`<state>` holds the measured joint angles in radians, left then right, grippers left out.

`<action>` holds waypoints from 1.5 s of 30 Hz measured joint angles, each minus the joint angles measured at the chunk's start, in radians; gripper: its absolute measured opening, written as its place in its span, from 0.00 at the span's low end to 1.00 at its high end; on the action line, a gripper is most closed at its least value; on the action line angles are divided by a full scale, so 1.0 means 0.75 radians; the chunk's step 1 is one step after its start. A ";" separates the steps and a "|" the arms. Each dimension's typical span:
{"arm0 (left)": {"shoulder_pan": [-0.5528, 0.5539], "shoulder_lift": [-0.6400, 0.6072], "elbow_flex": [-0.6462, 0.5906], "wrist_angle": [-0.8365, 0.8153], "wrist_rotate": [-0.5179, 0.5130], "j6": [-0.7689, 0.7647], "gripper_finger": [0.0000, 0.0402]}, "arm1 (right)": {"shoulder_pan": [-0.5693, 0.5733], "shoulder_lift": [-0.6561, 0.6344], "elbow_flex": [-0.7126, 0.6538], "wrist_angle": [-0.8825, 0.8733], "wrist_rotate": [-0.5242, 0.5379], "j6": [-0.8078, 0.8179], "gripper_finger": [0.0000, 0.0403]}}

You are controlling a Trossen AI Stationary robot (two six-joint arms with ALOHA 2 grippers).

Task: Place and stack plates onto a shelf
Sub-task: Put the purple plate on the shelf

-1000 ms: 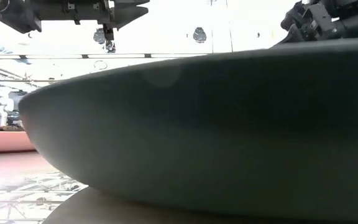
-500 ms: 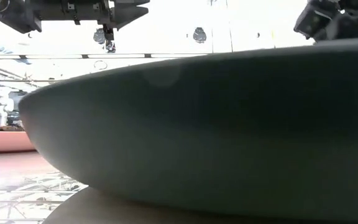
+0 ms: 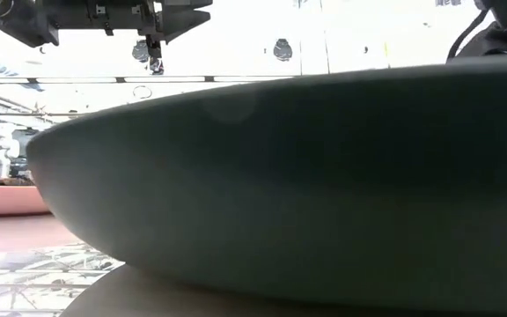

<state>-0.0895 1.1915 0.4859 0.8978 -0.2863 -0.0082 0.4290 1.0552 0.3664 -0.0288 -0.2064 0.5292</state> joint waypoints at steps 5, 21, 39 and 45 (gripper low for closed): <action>0.000 0.000 0.000 -0.008 0.000 0.000 0.40 | 0.070 0.116 0.000 0.034 0.070 0.018 0.37; 0.000 -0.001 0.000 -0.009 -0.001 -0.029 0.40 | 0.085 0.145 0.001 0.031 0.130 0.036 0.02; -0.004 0.000 0.000 -0.007 -0.001 -0.041 0.40 | -0.161 -0.232 0.001 -0.013 0.368 -0.065 0.00; -0.004 0.000 0.000 -0.005 -0.001 -0.041 0.40 | -0.334 -0.340 0.034 0.312 0.566 -0.363 0.00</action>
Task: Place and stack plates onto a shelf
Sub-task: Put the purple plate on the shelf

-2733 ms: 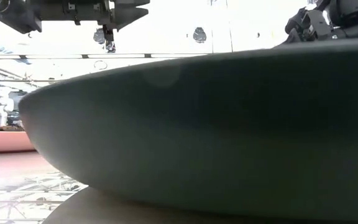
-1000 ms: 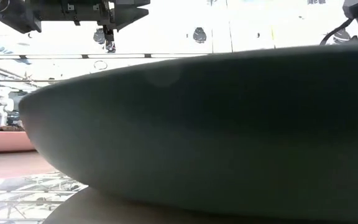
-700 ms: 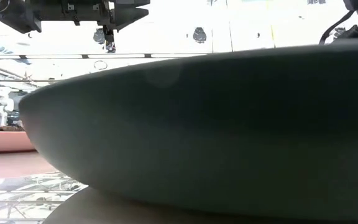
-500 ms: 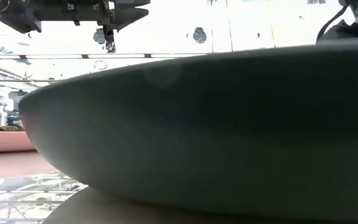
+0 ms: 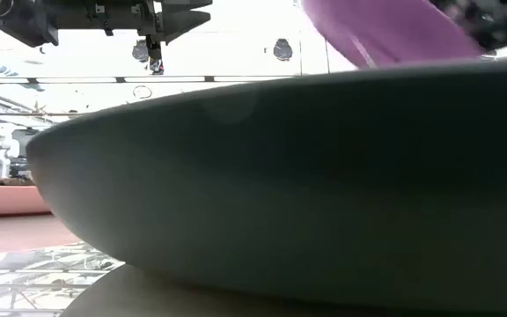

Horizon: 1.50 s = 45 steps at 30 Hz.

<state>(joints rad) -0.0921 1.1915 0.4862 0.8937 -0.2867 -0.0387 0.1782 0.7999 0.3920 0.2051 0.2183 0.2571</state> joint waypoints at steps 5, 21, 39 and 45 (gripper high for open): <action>-0.006 0.000 0.000 0.044 0.000 -0.001 0.40 | -0.167 0.002 0.000 0.496 0.017 -0.240 0.00; -0.174 -0.219 0.002 -0.123 -0.185 0.302 0.40 | -0.763 0.538 0.638 0.453 -0.341 -0.265 0.00; -0.212 -0.291 0.002 -0.210 -0.228 0.259 0.40 | -1.070 1.348 1.226 0.477 -0.507 -0.167 0.00; -0.212 -0.291 0.002 -0.213 -0.228 0.259 0.40 | -1.109 1.443 1.232 0.470 -0.542 -0.149 0.00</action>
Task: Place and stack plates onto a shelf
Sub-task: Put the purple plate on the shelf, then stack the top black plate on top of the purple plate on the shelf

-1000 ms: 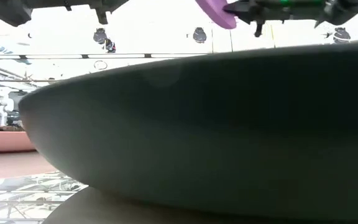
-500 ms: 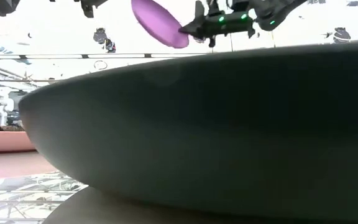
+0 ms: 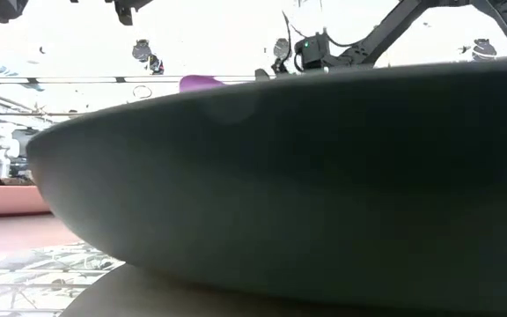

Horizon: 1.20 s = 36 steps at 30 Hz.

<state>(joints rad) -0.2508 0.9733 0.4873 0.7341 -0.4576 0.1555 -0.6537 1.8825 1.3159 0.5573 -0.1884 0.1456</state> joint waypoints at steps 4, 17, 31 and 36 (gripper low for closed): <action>0.000 0.000 -0.001 -0.001 0.001 -0.001 0.40 | -0.001 0.015 0.000 -0.007 -0.011 0.002 0.00; 0.001 0.001 -0.001 -0.001 0.002 -0.005 0.40 | -0.001 0.015 0.000 -0.017 0.002 -0.035 0.07; 0.001 0.010 -0.002 -0.008 0.004 -0.024 0.40 | 0.000 -0.248 -0.001 -0.056 -0.142 -0.053 0.10; 0.018 0.036 -0.002 -0.007 0.003 -0.042 0.40 | 0.003 -0.486 0.001 -0.302 -0.350 -0.135 0.10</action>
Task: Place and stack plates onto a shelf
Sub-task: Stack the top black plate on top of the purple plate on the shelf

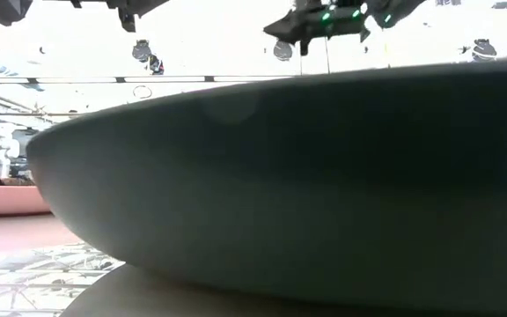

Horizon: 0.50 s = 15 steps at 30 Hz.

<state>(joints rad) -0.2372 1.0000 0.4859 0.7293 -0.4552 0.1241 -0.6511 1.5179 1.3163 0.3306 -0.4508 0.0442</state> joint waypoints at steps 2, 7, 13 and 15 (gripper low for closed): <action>0.013 0.020 0.000 0.002 -0.001 -0.030 0.40 | 0.013 -0.089 0.000 -0.191 -0.030 -0.071 0.10; 0.047 0.069 0.003 -0.007 -0.019 -0.079 0.40 | 0.094 -0.334 -0.134 -0.473 -0.029 -0.236 0.10; 0.067 0.146 0.141 -0.281 -0.024 -0.150 0.40 | 0.233 -0.683 -0.578 -0.325 0.086 -0.190 0.10; 0.072 0.179 0.228 -0.481 -0.037 -0.188 0.40 | 0.283 -0.794 -0.727 -0.220 0.121 -0.147 0.10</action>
<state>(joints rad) -0.1833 1.1345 0.6570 0.3688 -0.4831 -0.0167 -0.4392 0.9223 0.7712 0.1656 -0.3602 -0.0659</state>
